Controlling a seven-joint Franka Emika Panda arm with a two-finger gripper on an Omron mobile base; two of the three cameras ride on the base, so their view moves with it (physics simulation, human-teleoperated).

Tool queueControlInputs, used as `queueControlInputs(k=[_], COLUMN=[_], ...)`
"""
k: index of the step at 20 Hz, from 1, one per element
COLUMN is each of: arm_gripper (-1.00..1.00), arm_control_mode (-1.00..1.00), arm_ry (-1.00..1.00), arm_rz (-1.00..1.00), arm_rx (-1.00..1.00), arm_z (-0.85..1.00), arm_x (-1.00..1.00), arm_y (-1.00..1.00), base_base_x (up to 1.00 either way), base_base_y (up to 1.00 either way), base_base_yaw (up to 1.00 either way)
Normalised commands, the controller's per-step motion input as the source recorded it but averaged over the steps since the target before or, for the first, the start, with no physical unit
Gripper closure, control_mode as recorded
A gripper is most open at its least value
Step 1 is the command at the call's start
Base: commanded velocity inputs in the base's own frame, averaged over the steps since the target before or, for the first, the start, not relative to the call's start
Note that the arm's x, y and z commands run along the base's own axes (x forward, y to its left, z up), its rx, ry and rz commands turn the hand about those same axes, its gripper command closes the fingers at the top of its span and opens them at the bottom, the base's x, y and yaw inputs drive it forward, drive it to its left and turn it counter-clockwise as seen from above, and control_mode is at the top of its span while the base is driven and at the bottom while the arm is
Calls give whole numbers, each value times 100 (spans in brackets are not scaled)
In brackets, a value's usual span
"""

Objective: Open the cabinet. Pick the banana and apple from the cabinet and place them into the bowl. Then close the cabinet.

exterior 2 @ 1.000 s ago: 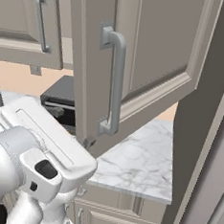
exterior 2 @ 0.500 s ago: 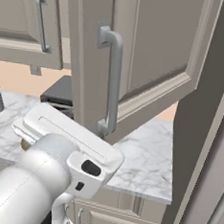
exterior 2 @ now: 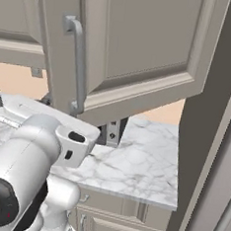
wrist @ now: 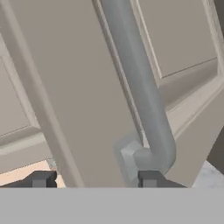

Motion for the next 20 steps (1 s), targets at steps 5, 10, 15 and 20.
queueControlInputs(k=[5,10,15,20], arm_gripper=[-100,-100,-100,-100], arm_control_mode=[-100,-100,-100,-100], arm_ry=[-1,0,0,0], arm_rz=[11,13,12,11], arm_rx=[7,13,18,18], arm_z=[-45,-34,-31,-30], arm_x=[100,100,100,100], arm_y=[43,30,25,25], base_base_x=[0,0,0,0], base_base_y=[0,0,0,0], base_base_yaw=[0,0,0,0])
